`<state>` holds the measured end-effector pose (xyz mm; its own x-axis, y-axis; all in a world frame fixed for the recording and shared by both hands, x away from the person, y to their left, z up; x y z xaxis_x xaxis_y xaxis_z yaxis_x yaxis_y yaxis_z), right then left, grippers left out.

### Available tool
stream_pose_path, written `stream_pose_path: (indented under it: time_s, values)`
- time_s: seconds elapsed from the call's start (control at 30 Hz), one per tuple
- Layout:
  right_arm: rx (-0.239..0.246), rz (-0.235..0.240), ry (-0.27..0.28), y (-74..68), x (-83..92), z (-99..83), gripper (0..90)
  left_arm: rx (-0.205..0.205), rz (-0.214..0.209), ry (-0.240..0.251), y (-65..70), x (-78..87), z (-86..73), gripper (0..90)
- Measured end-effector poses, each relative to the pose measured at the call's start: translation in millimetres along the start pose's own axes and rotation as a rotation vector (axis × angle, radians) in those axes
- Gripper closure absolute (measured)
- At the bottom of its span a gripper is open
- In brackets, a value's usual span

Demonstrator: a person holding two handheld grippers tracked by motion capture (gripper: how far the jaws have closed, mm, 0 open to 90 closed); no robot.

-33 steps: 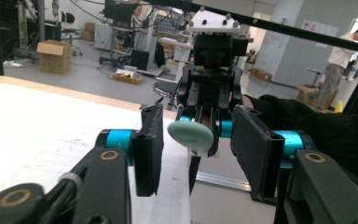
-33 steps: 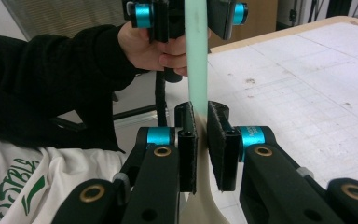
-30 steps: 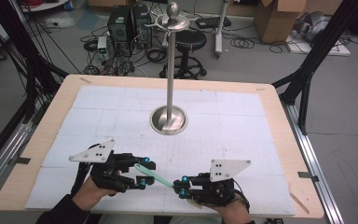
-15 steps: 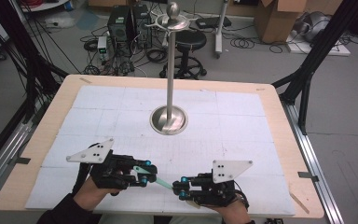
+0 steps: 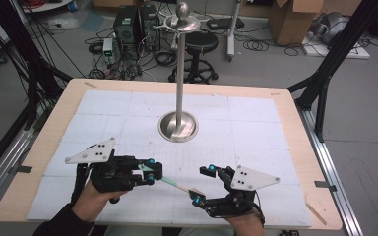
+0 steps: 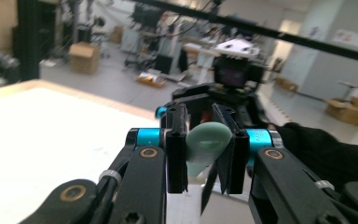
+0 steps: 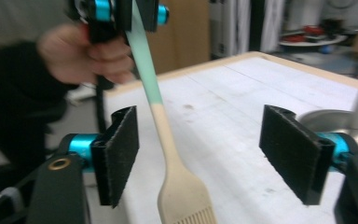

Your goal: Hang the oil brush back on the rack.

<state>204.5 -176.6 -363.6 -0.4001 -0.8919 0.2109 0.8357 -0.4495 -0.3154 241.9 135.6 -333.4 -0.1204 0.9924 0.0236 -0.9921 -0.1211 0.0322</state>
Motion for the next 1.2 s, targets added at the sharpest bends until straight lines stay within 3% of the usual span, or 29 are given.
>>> stream_pose_path:
  time_s: [0.17, 0.4, 0.87, 1.03, 1.2]
  values:
    - [0.073, -0.092, -0.03, -11.2, -7.8, 2.7, 26.1, -0.008, 0.074, -0.054, 1.4, -1.6, 7.0, 75.6]
    - [0.151, -0.193, -0.038, -22.7, -15.6, 5.7, 28.3, -0.025, 0.123, -0.111, 5.1, -5.0, 19.6, 75.6]
    - [0.199, -0.279, -0.021, -28.2, -22.7, 6.2, 36.7, -0.021, 0.178, -0.155, 9.0, -17.5, 26.2, 75.6]
    - [0.234, -0.293, -0.014, -29.3, -27.3, 6.2, 40.2, -0.015, 0.184, -0.169, 7.0, -21.0, 27.5, 75.6]
    - [0.238, -0.3, -0.021, -28.9, -30.3, 6.8, 44.1, -0.005, 0.179, -0.186, 4.9, -24.5, 30.1, 75.6]
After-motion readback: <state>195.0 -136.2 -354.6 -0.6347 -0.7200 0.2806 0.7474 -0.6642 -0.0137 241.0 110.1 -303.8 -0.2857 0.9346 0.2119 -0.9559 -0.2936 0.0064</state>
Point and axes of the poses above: each handheld gripper's, and its own axes: x roughly backward along the jaws, z roughly out of its top, y roughly to its right, the point moved 1 cm from there along -x, roughly forward along the jaws, and after that the axes turned 12 degrees about -x, right-handed, at the moved point
